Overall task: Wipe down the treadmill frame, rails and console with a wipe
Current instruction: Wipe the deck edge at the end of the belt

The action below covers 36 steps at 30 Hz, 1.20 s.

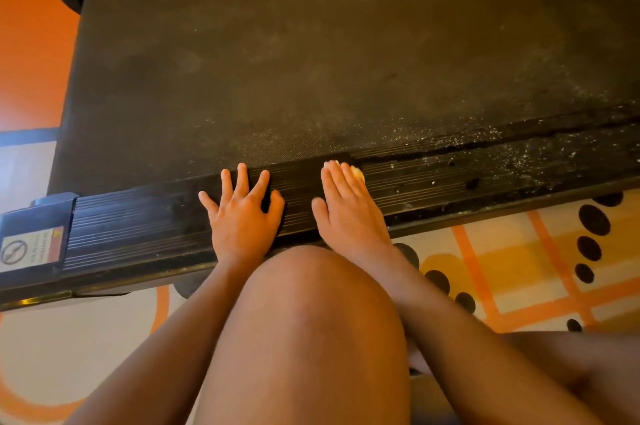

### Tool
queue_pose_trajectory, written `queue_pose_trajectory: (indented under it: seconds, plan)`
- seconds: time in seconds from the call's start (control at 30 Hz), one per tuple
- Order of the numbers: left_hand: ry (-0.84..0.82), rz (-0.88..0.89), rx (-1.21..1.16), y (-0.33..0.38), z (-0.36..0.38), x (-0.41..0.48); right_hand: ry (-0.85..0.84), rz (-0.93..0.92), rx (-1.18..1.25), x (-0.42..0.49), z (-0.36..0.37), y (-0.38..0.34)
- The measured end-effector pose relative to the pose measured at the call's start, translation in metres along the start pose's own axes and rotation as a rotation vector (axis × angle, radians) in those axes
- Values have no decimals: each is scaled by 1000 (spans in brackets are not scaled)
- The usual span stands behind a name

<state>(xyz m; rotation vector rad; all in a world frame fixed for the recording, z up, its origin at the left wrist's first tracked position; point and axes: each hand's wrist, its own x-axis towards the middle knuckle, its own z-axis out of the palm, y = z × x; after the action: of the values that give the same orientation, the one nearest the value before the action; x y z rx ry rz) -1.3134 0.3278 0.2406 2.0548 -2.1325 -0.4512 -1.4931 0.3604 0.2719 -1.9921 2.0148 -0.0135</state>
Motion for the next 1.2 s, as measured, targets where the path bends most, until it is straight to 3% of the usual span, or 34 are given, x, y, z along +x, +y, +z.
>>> queue_pose_trajectory:
  seconds: [0.13, 0.23, 0.37, 0.6, 0.77, 0.87, 1.1, 1.2]
  plan:
    - [6, 3, 2, -2, 1, 0, -22, 47, -20, 38, -7, -3]
    - [3, 4, -4, -1, 1, -1, 3, 5, 32, -4, 2, 2]
    - [24, 10, -3, 0, 2, 0, -104, 10, 36, -45, 8, 9]
    - [41, 7, -17, 0, 3, 0, -34, 53, -2, 35, -9, -5]
    - [29, 15, 12, -1, 5, 2, 58, 21, 16, -9, 11, 3]
    - [22, 13, 9, -1, 5, 3, -8, 28, 21, -33, 16, 6]
    - [24, 12, 8, 0, 4, 3, 11, 5, 16, 29, -8, 13]
    - [31, 12, -14, 0, 3, 3, 36, -10, 69, 3, -1, 17]
